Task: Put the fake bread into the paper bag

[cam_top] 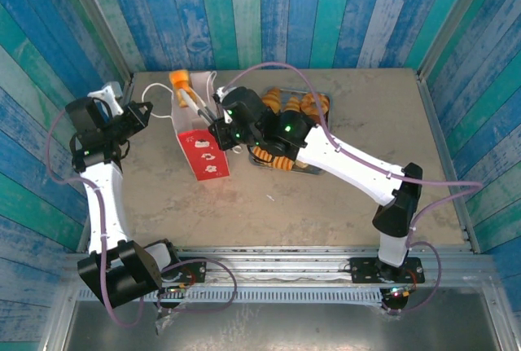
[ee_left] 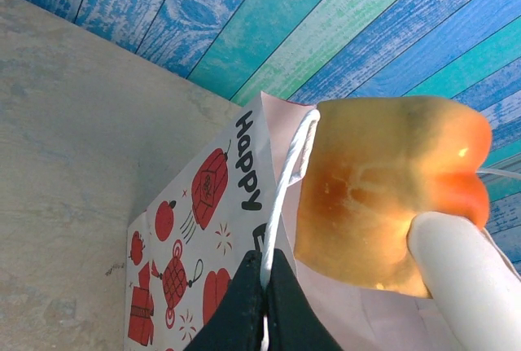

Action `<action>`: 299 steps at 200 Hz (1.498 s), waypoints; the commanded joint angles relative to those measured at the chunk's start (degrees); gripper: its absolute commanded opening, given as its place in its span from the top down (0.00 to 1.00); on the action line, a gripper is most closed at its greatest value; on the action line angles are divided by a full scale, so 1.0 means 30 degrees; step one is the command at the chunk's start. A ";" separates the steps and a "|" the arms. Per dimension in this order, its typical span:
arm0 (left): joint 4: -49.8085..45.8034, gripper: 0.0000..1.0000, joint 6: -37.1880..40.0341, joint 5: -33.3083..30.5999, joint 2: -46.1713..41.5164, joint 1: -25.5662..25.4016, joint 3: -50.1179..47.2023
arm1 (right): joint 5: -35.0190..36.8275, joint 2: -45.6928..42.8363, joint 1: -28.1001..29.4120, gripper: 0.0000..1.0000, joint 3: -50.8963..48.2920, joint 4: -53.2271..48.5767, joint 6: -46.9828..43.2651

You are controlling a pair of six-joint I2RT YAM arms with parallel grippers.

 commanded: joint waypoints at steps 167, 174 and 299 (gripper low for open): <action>0.0244 0.97 0.0169 0.0374 -0.0764 0.0070 -0.0285 | -0.1224 0.0847 -0.0784 0.71 0.0869 -0.0084 0.0748; 0.0262 0.98 0.0171 0.0374 -0.0776 0.0067 -0.0285 | -0.1261 0.0819 -0.0787 0.70 0.0876 -0.0066 0.0738; 0.0441 1.00 0.0124 0.0674 -0.0915 0.0061 -0.0402 | -0.1451 0.0581 -0.0949 0.59 0.0728 -0.0075 0.0844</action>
